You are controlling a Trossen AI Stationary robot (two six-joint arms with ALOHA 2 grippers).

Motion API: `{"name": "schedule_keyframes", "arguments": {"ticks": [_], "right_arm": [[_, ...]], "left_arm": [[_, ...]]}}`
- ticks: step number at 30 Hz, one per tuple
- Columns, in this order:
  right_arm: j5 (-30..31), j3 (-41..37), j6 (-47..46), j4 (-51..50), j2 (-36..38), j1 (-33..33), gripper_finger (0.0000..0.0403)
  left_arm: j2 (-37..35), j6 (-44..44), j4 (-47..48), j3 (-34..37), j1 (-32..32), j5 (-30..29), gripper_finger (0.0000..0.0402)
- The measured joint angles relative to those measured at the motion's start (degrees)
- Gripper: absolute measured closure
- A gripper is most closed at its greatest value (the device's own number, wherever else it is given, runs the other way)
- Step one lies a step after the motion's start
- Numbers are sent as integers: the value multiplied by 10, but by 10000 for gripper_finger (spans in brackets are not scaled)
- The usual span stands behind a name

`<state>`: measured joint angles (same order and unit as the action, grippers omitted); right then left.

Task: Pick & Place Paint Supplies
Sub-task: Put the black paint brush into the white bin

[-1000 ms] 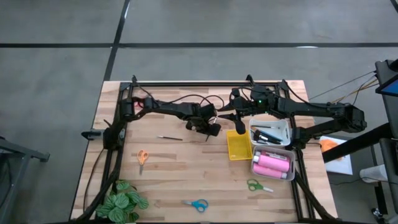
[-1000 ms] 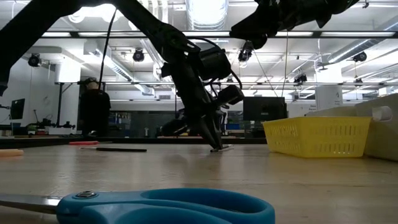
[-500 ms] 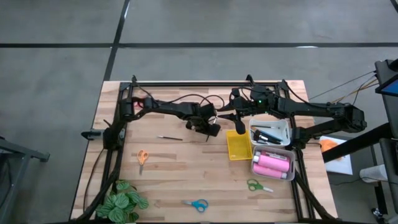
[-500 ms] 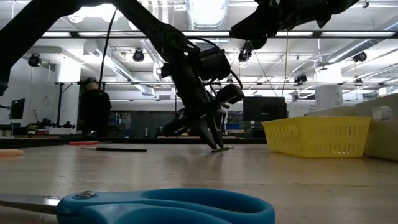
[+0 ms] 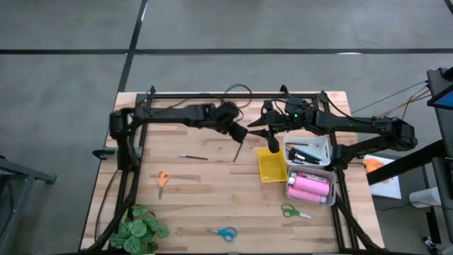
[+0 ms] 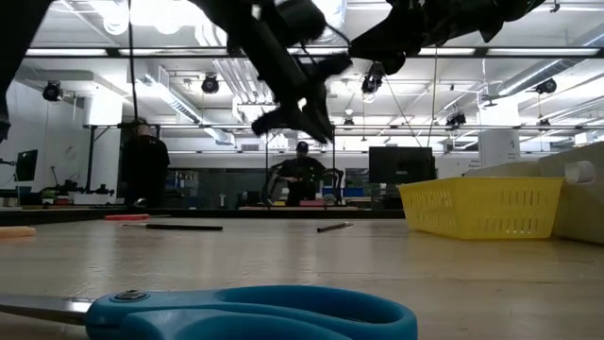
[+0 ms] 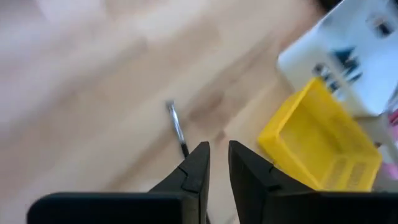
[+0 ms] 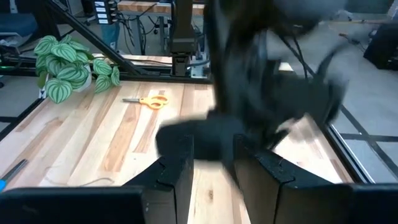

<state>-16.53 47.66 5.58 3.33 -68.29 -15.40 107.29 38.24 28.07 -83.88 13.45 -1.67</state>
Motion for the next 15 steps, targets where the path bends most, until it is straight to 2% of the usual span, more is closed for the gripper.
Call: {"name": "schedule_keyframes", "arguments": {"ticks": [4, 7, 15], "right_arm": [[0, 0, 0, 0, 0, 0, 291], [0, 0, 0, 0, 0, 0, 291], [0, 0, 0, 0, 0, 0, 291]], "left_arm": [[-60, -62, -17, 6, 1, -45, 341], [-115, -98, -53, 40, 1, -67, 341], [-306, -179, -220, 230, 4, -75, 341]]}}
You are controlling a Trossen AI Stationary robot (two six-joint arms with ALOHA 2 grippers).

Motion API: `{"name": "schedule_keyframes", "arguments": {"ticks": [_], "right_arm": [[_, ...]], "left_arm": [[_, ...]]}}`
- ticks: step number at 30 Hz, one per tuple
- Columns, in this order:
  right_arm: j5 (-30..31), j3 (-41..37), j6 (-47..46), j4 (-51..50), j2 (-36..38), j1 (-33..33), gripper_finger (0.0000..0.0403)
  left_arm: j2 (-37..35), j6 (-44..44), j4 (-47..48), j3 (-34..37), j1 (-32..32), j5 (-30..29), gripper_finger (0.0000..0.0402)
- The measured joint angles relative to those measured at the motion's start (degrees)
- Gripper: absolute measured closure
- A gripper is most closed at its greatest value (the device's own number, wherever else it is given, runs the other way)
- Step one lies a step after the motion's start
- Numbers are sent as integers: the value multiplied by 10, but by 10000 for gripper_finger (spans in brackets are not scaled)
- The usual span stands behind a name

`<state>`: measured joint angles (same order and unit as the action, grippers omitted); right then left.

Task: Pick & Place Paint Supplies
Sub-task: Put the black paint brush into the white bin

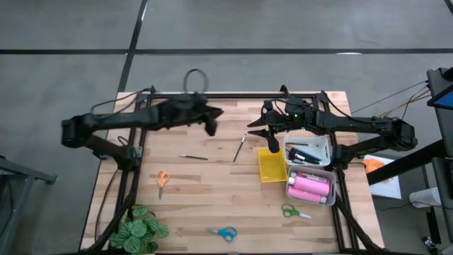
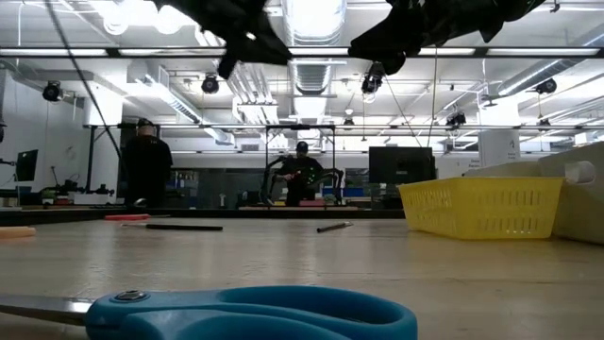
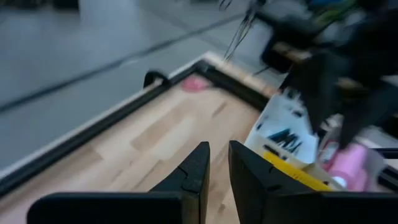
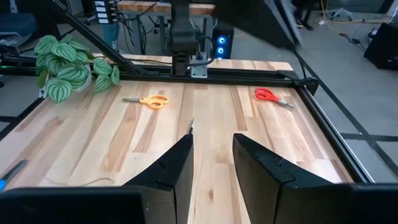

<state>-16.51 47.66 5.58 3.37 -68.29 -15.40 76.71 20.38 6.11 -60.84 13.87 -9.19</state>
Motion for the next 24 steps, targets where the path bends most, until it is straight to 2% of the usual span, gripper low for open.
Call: {"name": "schedule_keyframes", "arguments": {"ticks": [4, 12, 20, 24], "right_arm": [[0, 0, 0, -1, 0, 0, 291], [0, -1, 0, -1, 0, 0, 291], [0, -1, 0, -1, 0, 0, 291], [0, -1, 0, -1, 0, 0, 291]], "left_arm": [[-109, -22, -72, 105, 0, 11, 341], [-321, -56, -113, 262, -1, 61, 341], [-479, -69, -165, 366, -1, 82, 341], [-529, -71, -162, 395, -1, 120, 341]]}}
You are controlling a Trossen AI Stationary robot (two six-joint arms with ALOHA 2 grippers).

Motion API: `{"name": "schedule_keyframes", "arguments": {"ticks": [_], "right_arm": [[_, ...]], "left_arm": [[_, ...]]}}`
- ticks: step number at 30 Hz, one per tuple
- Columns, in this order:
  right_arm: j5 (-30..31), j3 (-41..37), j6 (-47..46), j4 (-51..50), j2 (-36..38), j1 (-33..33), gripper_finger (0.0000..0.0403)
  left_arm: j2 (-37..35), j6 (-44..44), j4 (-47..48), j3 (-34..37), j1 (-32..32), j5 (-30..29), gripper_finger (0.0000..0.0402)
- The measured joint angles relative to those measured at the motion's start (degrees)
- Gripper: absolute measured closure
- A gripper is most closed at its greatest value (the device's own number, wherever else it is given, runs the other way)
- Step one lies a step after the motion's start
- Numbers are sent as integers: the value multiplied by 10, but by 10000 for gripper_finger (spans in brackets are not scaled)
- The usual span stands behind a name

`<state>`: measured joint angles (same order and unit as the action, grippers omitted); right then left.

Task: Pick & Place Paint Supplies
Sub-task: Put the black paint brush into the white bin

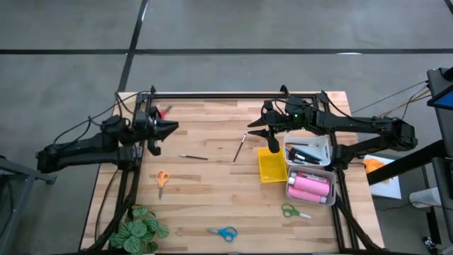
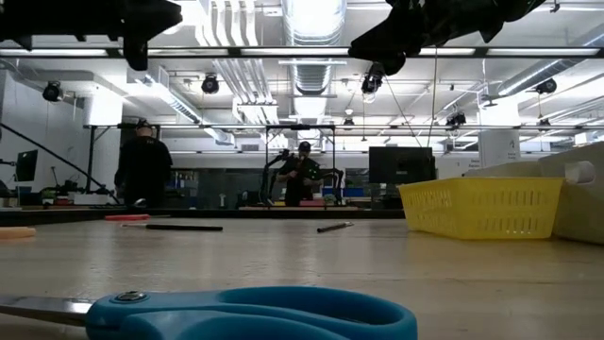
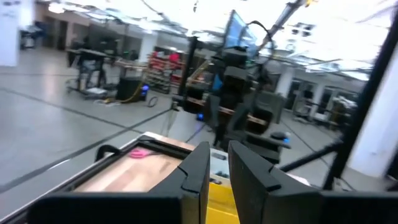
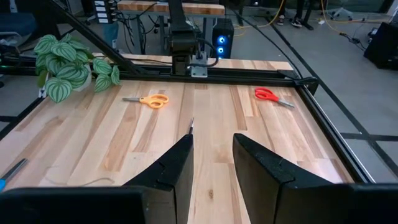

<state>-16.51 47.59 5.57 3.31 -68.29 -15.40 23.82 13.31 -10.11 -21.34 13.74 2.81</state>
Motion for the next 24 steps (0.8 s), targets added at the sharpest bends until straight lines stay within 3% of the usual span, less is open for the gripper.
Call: {"name": "schedule_keyframes", "arguments": {"ticks": [8, 24], "right_arm": [[0, 0, 0, 0, 0, 0, 291], [0, 0, 0, 0, 0, 0, 291]], "left_arm": [[-64, -39, 6, 62, 0, 13, 341], [-68, -28, -6, 85, 0, 13, 341]]}}
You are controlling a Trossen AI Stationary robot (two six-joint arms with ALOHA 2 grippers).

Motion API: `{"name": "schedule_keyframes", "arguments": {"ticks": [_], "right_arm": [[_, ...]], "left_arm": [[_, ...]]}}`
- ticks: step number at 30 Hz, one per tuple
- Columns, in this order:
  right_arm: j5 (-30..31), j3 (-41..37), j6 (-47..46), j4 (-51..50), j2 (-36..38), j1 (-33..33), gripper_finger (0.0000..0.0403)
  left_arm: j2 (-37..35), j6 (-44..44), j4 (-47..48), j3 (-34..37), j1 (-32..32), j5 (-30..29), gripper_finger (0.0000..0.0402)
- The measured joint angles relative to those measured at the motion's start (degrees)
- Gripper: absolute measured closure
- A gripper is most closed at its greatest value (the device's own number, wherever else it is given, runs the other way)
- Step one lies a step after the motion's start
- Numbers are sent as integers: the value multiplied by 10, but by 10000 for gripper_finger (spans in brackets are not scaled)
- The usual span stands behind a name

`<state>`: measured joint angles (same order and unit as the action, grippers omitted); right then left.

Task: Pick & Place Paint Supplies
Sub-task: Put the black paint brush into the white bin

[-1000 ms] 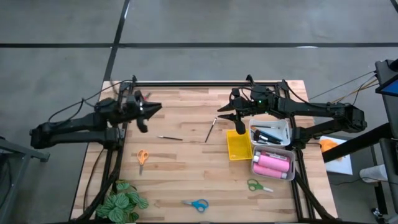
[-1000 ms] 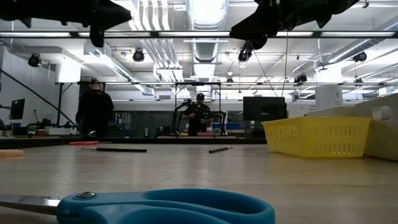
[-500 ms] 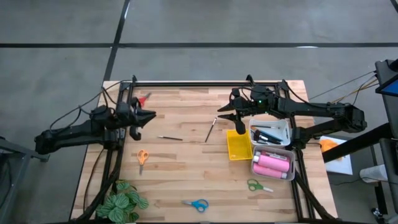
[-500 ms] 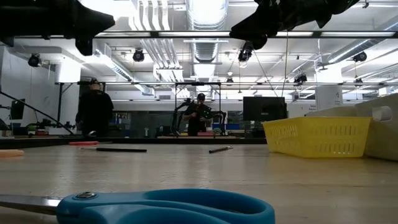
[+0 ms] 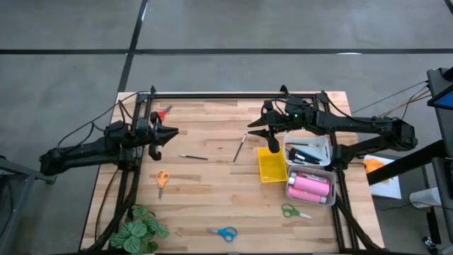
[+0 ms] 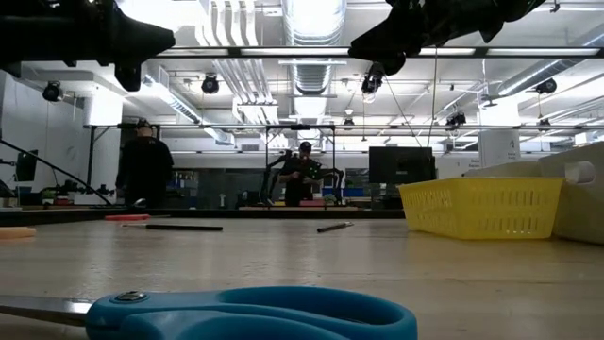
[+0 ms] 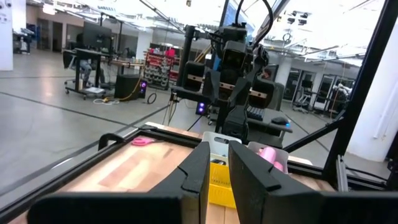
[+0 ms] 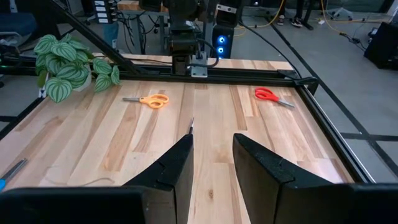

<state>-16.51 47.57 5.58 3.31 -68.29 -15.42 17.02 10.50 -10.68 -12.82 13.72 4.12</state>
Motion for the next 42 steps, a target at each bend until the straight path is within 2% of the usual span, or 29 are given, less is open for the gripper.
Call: {"name": "schedule_keyframes", "arguments": {"ticks": [13, 28, 33, 42], "right_arm": [[0, 0, 0, 0, 0, 0, 291], [0, 0, 0, 0, 0, 0, 291], [0, 0, 24, 3, 0, 0, 291], [0, 0, 1, 3, 0, 0, 291]], "left_arm": [[0, 2, 9, 0, 0, 0, 341], [0, 0, 108, 0, 0, 0, 341], [0, 0, 110, 0, 0, -2, 341], [0, 0, 113, 0, 0, -2, 341]]}}
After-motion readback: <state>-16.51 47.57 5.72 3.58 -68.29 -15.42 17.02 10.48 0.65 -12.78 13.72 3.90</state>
